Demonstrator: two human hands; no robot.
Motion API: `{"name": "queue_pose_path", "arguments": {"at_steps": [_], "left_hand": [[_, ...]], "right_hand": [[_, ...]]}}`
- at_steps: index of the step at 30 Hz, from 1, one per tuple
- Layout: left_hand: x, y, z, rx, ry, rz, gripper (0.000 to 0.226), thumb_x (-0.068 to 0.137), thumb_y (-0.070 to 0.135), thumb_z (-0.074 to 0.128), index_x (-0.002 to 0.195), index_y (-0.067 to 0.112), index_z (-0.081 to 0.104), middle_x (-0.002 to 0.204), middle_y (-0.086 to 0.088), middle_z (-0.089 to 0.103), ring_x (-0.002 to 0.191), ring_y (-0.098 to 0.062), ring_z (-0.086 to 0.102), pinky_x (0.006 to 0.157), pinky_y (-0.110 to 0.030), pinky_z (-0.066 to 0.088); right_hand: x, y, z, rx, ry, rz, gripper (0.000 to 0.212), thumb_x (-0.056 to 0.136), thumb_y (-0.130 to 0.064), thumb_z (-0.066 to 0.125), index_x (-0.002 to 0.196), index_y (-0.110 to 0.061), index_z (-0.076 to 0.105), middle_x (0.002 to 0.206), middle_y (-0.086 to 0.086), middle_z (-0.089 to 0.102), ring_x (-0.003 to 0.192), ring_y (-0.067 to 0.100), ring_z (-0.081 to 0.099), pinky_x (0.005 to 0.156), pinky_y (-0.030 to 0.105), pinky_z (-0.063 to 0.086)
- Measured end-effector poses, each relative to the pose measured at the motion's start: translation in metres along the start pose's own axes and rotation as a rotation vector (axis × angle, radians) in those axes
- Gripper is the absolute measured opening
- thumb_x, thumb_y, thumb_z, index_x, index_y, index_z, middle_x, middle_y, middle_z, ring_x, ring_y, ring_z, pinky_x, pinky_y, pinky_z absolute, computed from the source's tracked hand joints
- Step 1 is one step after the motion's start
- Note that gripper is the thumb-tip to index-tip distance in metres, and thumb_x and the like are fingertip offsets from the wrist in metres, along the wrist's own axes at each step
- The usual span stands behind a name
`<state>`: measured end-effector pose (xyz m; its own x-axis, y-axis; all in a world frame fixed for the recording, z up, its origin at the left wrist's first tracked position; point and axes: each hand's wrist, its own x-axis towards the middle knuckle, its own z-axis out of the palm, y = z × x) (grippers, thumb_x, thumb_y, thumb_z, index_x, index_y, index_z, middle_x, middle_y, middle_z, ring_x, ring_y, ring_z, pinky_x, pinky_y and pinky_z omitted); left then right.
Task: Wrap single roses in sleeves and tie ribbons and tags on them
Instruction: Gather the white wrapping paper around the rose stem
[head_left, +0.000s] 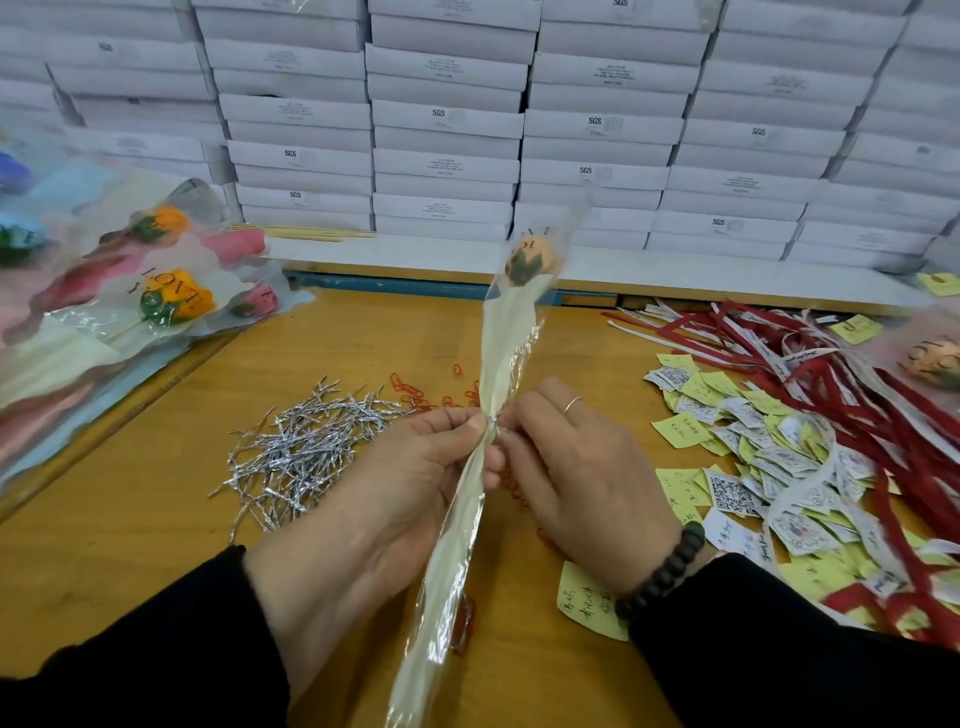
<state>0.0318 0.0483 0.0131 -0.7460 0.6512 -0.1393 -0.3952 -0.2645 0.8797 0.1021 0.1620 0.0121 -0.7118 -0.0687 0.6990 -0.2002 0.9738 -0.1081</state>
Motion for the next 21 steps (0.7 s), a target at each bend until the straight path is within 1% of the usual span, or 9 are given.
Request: {"name": "queue_pose_path", "arguments": {"at_steps": [3, 5, 6, 8, 9, 11, 15, 18, 21], "left_hand": [[-0.002, -0.001, 0.001, 0.033, -0.008, 0.007, 0.013, 0.09, 0.006, 0.049, 0.087, 0.001, 0.061, 0.052, -0.005, 0.055, 0.041, -0.009, 0.049, 0.045, -0.017, 0.043], [-0.004, 0.0, 0.002, 0.039, -0.014, 0.026, 0.013, 0.09, 0.005, 0.049, 0.09, -0.001, 0.061, 0.051, -0.007, 0.056, 0.04, -0.01, 0.05, 0.044, -0.017, 0.045], [-0.005, 0.001, 0.003, 0.046, -0.02, 0.043, 0.013, 0.09, 0.004, 0.049, 0.091, -0.001, 0.06, 0.051, -0.008, 0.057, 0.039, -0.01, 0.051, 0.044, -0.016, 0.046], [-0.007, 0.003, 0.004, 0.067, -0.038, 0.079, 0.012, 0.09, 0.004, 0.048, 0.088, -0.001, 0.059, 0.051, -0.01, 0.059, 0.039, -0.011, 0.054, 0.043, -0.016, 0.048], [-0.008, 0.004, 0.005, 0.077, -0.053, 0.093, 0.012, 0.09, 0.004, 0.049, 0.085, -0.001, 0.058, 0.051, -0.011, 0.06, 0.039, -0.011, 0.056, 0.042, -0.016, 0.049], [-0.009, 0.005, 0.006, 0.102, -0.079, 0.104, 0.011, 0.088, 0.004, 0.05, 0.082, -0.001, 0.057, 0.053, -0.012, 0.063, 0.041, -0.013, 0.058, 0.043, -0.017, 0.05], [-0.01, 0.006, 0.004, 0.114, -0.097, 0.073, 0.01, 0.088, 0.002, 0.05, 0.088, -0.005, 0.057, 0.06, -0.018, 0.065, 0.046, -0.017, 0.063, 0.044, -0.02, 0.053], [-0.01, 0.005, 0.004, 0.108, -0.056, 0.039, 0.008, 0.088, -0.001, 0.05, 0.091, -0.006, 0.056, 0.063, -0.021, 0.064, 0.048, -0.019, 0.064, 0.045, -0.021, 0.053], [-0.01, 0.006, 0.003, 0.094, -0.039, 0.019, 0.007, 0.09, -0.001, 0.049, 0.09, -0.005, 0.055, 0.062, -0.021, 0.065, 0.048, -0.019, 0.064, 0.046, -0.022, 0.055]], "right_hand": [[0.0, 0.001, 0.002, 0.165, -0.077, 0.155, 0.016, 0.089, -0.018, 0.045, 0.079, -0.01, 0.054, 0.075, -0.007, 0.054, 0.064, 0.014, 0.051, 0.057, 0.031, 0.044], [0.003, 0.0, 0.002, 0.542, -0.117, 0.346, 0.017, 0.091, -0.011, 0.047, 0.074, -0.01, 0.051, 0.063, -0.014, 0.055, 0.062, 0.003, 0.05, 0.059, 0.019, 0.041], [0.005, -0.002, 0.001, 0.821, -0.142, 0.479, 0.02, 0.092, -0.004, 0.046, 0.072, -0.007, 0.05, 0.056, -0.012, 0.055, 0.056, 0.002, 0.051, 0.056, 0.014, 0.04], [0.01, -0.002, 0.001, 1.29, -0.208, 0.739, 0.026, 0.091, 0.004, 0.042, 0.068, -0.003, 0.05, 0.047, -0.005, 0.052, 0.043, 0.01, 0.046, 0.04, 0.013, 0.035], [0.01, 0.001, 0.001, 1.412, -0.234, 0.836, 0.03, 0.091, 0.004, 0.04, 0.064, -0.004, 0.05, 0.045, 0.0, 0.05, 0.038, 0.011, 0.039, 0.034, 0.014, 0.028], [0.011, 0.003, 0.001, 1.537, -0.307, 0.96, 0.035, 0.089, 0.001, 0.037, 0.058, -0.007, 0.049, 0.044, 0.003, 0.043, 0.033, 0.009, 0.029, 0.032, 0.017, 0.017], [0.011, 0.006, -0.001, 1.496, -0.363, 1.032, 0.037, 0.089, -0.001, 0.039, 0.055, -0.009, 0.05, 0.044, 0.001, 0.04, 0.03, 0.007, 0.029, 0.032, 0.016, 0.017], [0.009, 0.008, 0.0, 1.18, -0.395, 0.96, 0.03, 0.089, -0.007, 0.048, 0.06, -0.01, 0.055, 0.045, 0.0, 0.045, 0.032, 0.008, 0.033, 0.031, 0.016, 0.023], [0.009, 0.012, 0.0, 0.907, -0.371, 0.868, 0.023, 0.086, -0.022, 0.062, 0.066, -0.012, 0.058, 0.046, -0.006, 0.05, 0.036, 0.002, 0.04, 0.036, 0.014, 0.031]]}}
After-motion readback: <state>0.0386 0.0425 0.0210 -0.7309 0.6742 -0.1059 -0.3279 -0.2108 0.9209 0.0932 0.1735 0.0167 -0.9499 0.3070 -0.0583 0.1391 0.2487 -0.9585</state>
